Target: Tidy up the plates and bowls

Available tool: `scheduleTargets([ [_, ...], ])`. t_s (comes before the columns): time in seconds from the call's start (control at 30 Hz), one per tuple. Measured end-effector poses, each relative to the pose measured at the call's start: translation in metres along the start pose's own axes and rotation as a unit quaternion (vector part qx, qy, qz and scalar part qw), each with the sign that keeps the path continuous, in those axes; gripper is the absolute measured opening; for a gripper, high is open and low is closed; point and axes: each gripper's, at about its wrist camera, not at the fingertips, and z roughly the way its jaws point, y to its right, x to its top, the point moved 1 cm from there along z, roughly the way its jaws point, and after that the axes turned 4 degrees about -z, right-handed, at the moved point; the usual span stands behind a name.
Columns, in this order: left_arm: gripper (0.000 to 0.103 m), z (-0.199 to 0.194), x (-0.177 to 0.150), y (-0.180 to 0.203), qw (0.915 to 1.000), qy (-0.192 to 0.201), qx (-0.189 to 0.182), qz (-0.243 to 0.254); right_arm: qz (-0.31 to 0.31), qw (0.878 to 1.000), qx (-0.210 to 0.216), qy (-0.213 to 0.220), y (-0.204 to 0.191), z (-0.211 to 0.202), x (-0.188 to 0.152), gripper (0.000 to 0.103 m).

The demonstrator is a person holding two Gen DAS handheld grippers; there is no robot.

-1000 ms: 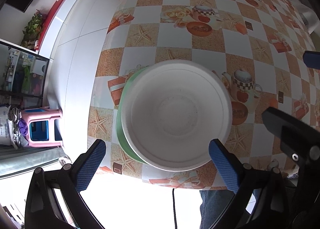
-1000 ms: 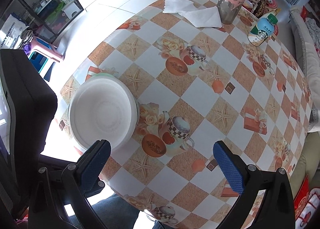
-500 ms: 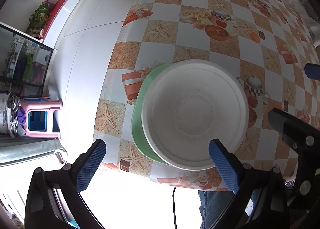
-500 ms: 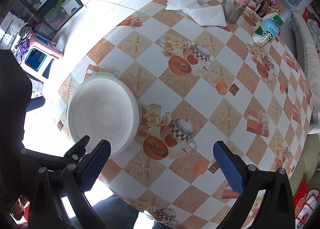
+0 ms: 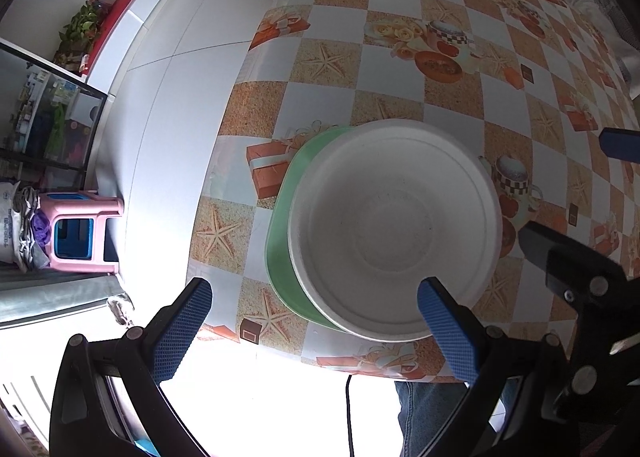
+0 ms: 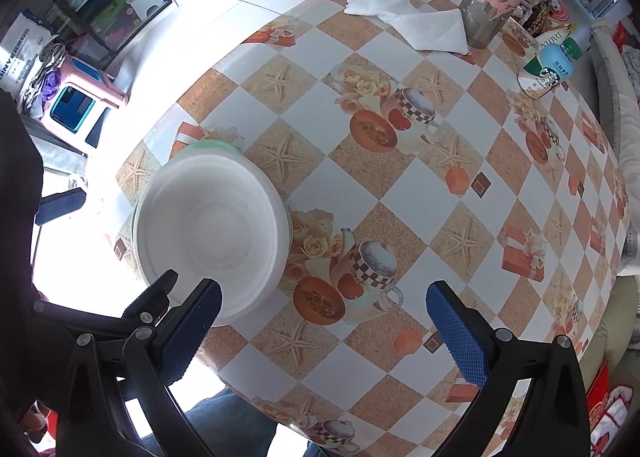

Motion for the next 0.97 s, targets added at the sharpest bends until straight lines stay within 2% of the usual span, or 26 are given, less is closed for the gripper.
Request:
scheduleTargets([
  [0.8, 0.103, 0.0024, 0.0008, 0.0055, 1.0, -0.002, 0.009, 0.002, 0.006, 1.0, 0.001, 0.0, 0.0017, 0.0, -0.0011, 0.103],
  [0.97, 0.103, -0.0045, 0.0032, 0.0055, 0.9996, 0.027, 0.002, 0.0, 0.014, 1.0, 0.003, 0.001, 0.0051, -0.0007, -0.0001, 0.103],
])
